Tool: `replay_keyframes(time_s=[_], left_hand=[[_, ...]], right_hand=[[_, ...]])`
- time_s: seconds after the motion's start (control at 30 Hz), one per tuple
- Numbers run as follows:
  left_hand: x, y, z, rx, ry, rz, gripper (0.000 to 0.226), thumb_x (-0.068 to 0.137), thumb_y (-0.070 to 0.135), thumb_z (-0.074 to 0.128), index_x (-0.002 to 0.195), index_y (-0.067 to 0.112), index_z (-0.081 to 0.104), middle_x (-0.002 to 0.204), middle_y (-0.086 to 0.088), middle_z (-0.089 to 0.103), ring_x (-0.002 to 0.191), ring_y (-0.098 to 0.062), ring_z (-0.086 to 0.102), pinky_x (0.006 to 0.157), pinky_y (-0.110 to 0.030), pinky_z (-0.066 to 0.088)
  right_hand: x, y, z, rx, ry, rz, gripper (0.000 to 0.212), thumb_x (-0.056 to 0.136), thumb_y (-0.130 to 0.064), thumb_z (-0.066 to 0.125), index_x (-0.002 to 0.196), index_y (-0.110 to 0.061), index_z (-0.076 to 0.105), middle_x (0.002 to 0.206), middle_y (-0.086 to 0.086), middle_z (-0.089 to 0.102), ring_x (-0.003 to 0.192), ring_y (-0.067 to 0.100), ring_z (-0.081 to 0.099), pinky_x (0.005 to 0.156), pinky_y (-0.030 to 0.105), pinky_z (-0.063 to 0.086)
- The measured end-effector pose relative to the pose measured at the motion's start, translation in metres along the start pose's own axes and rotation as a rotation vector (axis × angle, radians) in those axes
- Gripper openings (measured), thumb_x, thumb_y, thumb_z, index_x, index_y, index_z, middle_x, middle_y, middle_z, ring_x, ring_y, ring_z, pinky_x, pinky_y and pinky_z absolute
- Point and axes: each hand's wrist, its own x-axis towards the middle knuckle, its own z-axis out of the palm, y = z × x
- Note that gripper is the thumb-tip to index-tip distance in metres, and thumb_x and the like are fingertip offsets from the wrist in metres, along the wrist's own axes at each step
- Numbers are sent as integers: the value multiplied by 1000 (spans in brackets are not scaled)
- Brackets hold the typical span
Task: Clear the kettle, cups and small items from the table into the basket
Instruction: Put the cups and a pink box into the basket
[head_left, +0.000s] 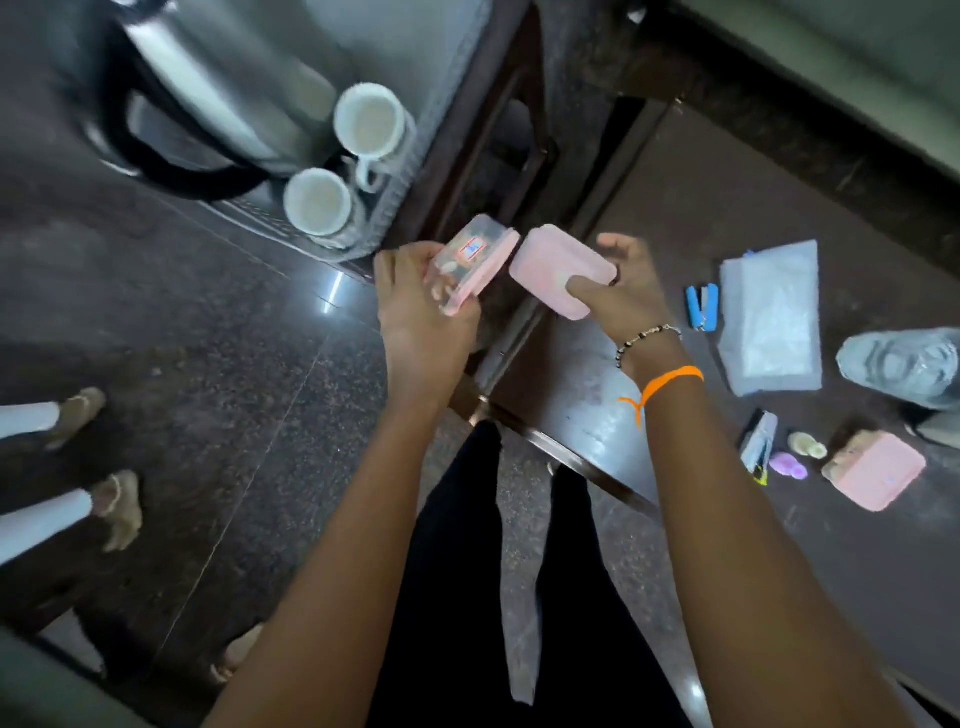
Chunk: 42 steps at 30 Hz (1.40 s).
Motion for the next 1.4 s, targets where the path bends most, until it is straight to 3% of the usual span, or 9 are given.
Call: replay_keyframes(time_s=[0.13, 0.37, 0.7, 0.9, 1.03, 1.2, 1.23, 1.33, 1.4], left_hand=[[48, 14, -33, 11, 130, 92, 46, 66, 2, 64, 111, 2, 54, 110, -9, 50, 99, -25, 53, 90, -27, 45], [139, 32, -46, 18, 158, 50, 42, 78, 13, 62, 118, 4, 50, 118, -14, 57, 104, -28, 56, 85, -32, 43], [217, 47, 0, 191, -94, -167, 40, 90, 7, 41, 129, 7, 35, 118, -19, 59, 108, -37, 56, 82, -38, 42], [242, 45, -2, 331, -221, -247, 34, 89, 6, 45, 123, 4, 51, 133, -15, 54, 124, -31, 51, 96, -35, 44], [242, 48, -3, 374, -261, -210, 34, 90, 5, 42, 122, 5, 52, 133, -16, 53, 124, -32, 49, 97, -37, 43], [235, 41, -21, 118, -233, -186, 19, 79, 4, 37, 82, -4, 54, 104, -27, 61, 104, -42, 53, 80, -39, 40], [232, 41, -25, 11, -233, -210, 24, 79, 5, 36, 84, -1, 58, 101, -22, 64, 101, -37, 54, 81, -34, 42], [225, 41, -32, -150, -237, -239, 45, 86, -5, 35, 127, -3, 54, 135, -18, 54, 126, -24, 50, 107, -29, 37], [217, 43, -35, -199, -229, -177, 40, 82, -11, 34, 117, -15, 53, 125, -34, 52, 96, -18, 64, 85, -21, 48]], right_hand=[[9, -35, 36, 74, 34, -78, 53, 76, 1, 67, 123, -5, 46, 89, -6, 53, 70, 1, 48, 64, 9, 43], [17, -82, 69, 166, 85, -145, 45, 78, 2, 65, 119, -5, 48, 105, 10, 58, 80, 9, 51, 71, 14, 43], [25, -100, 78, 194, 222, -181, 38, 77, -11, 70, 105, -23, 49, 101, -1, 62, 69, 4, 48, 62, 11, 46], [37, -113, 88, 151, 271, -240, 46, 72, -3, 73, 111, -11, 49, 100, 4, 61, 86, 15, 57, 82, 34, 50], [48, -137, 102, 48, 339, -413, 46, 63, -7, 79, 104, -7, 58, 96, -4, 61, 84, 1, 59, 78, 24, 50], [74, -162, 117, -296, 318, -654, 42, 60, -17, 75, 98, -6, 62, 97, 3, 66, 94, 24, 57, 81, 27, 45], [81, -163, 120, -398, 272, -681, 43, 61, -16, 75, 101, -5, 62, 102, 6, 67, 98, 25, 55, 83, 25, 42], [97, -161, 132, -691, 131, -748, 41, 71, -6, 68, 110, -4, 60, 110, 14, 65, 112, 30, 51, 92, 28, 37], [102, -156, 138, -795, 83, -765, 36, 79, -4, 58, 114, -2, 60, 112, 19, 64, 115, 32, 51, 92, 30, 34]])
